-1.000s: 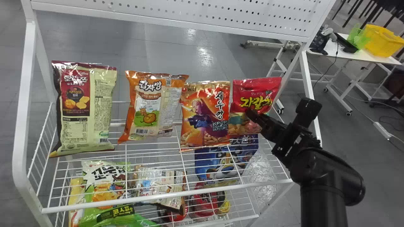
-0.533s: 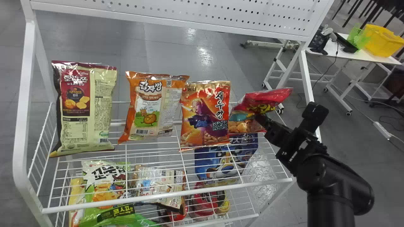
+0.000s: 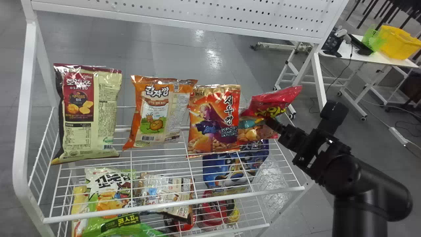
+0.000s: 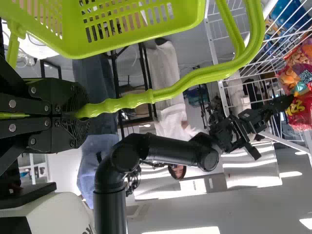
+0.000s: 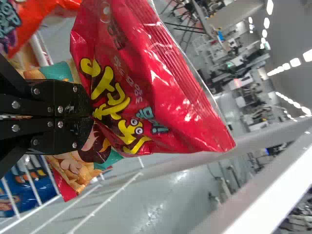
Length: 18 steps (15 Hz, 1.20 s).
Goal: Hold basket handle with left hand then pick Jagalchi snack with right hand and place into basket
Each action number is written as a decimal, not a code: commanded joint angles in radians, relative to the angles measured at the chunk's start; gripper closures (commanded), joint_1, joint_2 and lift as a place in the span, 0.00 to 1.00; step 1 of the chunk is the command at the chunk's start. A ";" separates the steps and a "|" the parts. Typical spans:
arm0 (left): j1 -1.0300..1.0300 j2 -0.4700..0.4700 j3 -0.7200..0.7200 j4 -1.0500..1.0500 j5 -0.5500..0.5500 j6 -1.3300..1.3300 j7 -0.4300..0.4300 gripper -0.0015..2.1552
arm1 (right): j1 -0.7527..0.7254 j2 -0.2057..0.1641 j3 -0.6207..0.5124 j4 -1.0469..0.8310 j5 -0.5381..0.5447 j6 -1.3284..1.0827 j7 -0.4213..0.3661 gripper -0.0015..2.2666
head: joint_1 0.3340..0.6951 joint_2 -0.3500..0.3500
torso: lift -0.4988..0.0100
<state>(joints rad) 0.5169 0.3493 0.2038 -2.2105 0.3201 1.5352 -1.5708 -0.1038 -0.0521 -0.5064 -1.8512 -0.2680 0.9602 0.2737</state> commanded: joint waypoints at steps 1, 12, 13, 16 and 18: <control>0.000 0.002 0.003 0.002 0.002 -0.005 -0.010 1.00 | 0.007 0.000 -0.003 -0.066 0.009 0.119 -0.005 0.99 | 1.00 0.00 | 0.96; -0.003 0.008 0.005 0.020 0.014 -0.039 -0.010 1.00 | 0.007 -0.029 -0.049 -0.270 0.023 0.423 -0.100 0.99 | 1.00 0.00 | 0.96; -0.001 0.008 0.005 0.023 0.014 -0.042 -0.010 1.00 | 0.007 -0.034 -0.052 -0.270 0.021 0.432 -0.103 0.99 | 1.00 0.00 | 0.96; -0.003 0.013 0.005 0.025 0.014 -0.045 -0.010 1.00 | 0.012 -0.034 -0.054 -0.270 0.023 0.438 -0.110 0.99 | 1.00 0.00 | 0.96; -0.005 0.013 0.005 0.025 0.014 -0.045 -0.010 1.00 | 0.012 -0.035 -0.060 -0.270 0.019 0.457 -0.110 0.99 | 1.00 0.00 | 0.96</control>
<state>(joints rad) 0.5138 0.3616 0.2086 -2.1859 0.3344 1.4911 -1.5708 -0.0924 -0.0863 -0.5612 -2.1215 -0.2455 1.4028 0.1640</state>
